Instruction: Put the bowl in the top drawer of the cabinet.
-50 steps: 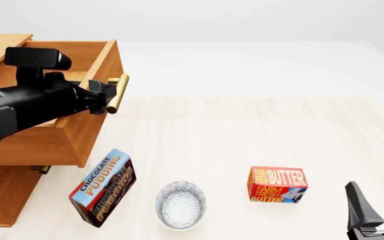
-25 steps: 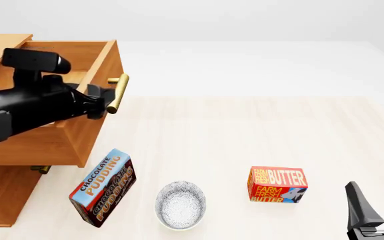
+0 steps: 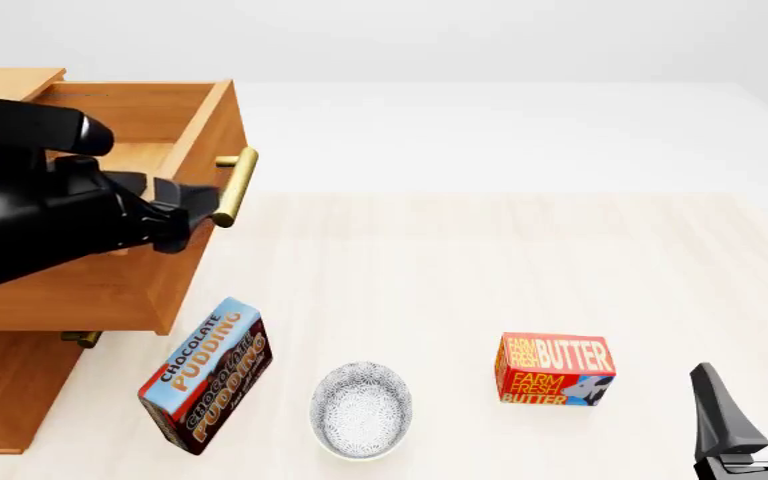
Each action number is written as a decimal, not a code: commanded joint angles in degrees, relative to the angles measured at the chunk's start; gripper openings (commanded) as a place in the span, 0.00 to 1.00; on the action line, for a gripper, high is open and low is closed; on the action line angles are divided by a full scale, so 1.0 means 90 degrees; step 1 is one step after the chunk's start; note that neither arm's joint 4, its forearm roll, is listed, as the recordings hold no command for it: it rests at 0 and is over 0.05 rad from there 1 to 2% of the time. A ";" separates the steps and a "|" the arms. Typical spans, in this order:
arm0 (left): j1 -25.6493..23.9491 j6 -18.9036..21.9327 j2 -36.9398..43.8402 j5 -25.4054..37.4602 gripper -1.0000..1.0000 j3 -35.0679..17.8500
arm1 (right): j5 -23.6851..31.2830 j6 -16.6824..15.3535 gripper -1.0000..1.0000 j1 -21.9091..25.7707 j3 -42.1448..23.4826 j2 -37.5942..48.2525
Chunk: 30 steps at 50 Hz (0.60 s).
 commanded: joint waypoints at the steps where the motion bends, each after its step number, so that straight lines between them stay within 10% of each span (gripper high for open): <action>1: -0.0216 0.0361 -0.0411 0.0136 1.00 -0.0054 | -0.0008 0.0000 1.00 0.0000 0.0006 0.0002; 30: -0.0503 0.0445 -0.0959 0.0359 1.00 -0.0042 | -0.0008 0.0000 1.00 0.0000 0.0006 0.0002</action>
